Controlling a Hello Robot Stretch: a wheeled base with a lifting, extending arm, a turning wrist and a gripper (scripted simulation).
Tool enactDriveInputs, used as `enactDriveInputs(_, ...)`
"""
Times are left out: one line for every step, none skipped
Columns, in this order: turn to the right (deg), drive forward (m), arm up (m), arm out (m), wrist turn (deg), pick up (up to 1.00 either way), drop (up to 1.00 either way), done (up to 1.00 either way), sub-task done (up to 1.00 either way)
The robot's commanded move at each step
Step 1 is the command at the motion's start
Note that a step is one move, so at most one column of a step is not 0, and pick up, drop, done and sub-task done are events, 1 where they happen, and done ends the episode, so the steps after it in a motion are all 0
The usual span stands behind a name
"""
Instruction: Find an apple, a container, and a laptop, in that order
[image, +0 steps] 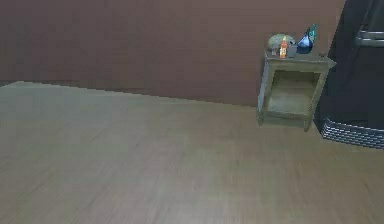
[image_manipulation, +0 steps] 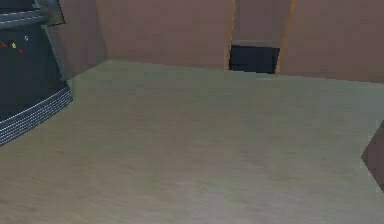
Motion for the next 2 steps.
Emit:
enactDriveInputs(0.0, 0.30, 0.00, 0.00, 0.0, 0.00, 0.00, 0.00, 0.00)
enactDriveInputs(-45.0, 0.00, 0.00, 0.00, 0.0, 0.00, 0.00, 0.00, 0.00)
